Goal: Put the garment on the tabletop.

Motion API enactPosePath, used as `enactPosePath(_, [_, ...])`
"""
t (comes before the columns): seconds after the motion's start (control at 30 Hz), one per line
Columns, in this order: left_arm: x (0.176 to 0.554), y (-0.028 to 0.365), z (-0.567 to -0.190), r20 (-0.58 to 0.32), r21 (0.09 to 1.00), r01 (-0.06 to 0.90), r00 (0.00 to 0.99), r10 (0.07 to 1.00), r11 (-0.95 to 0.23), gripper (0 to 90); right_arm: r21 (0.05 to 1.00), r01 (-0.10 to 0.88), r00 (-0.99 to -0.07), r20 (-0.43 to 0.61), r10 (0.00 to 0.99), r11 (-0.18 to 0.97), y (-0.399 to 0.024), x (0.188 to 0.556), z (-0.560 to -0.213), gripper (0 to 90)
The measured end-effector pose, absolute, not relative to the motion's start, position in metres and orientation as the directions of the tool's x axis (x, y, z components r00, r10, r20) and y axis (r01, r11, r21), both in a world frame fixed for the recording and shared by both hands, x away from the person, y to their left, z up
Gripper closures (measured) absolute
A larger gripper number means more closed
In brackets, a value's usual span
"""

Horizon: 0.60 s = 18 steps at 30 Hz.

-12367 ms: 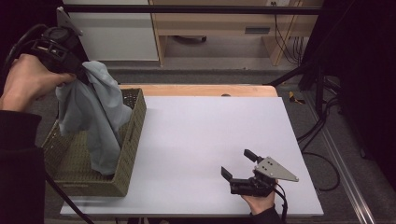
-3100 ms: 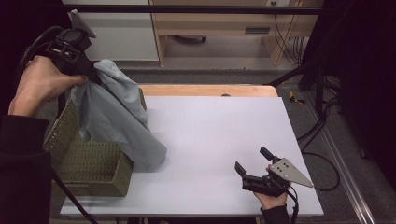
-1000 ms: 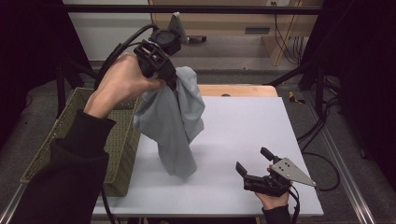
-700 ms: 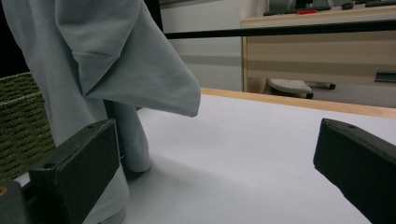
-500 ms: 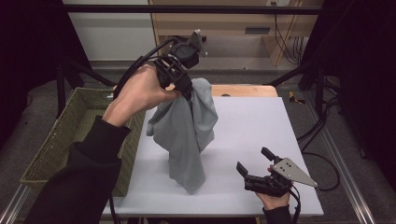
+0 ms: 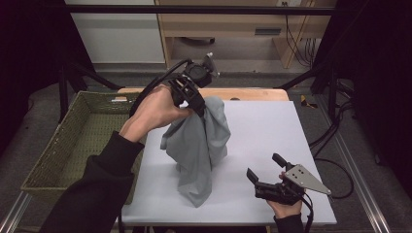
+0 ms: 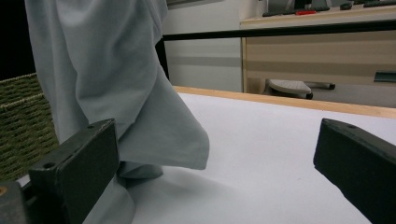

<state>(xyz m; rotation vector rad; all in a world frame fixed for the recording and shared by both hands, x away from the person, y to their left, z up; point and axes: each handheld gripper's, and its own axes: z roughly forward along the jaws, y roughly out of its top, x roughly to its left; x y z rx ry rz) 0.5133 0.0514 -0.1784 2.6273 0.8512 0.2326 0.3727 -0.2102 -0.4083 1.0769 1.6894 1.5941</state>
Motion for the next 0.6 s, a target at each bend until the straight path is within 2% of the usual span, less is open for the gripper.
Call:
enactPosePath(0.3, [0.514,0.052,-0.2,0.024,0.404,0.527,0.811,0.585,-0.748,77.7,0.985,0.166,-0.512,0.116,0.851,-0.034,-0.21,0.373,-0.408,0.6])
enactPosePath(0.6, [0.519,0.052,-0.229,-0.004,0.365,0.53,0.823,0.569,-0.765,77.4,0.983,0.179,-0.509,0.125,0.852,-0.037,-0.21,0.372,-0.409,0.6])
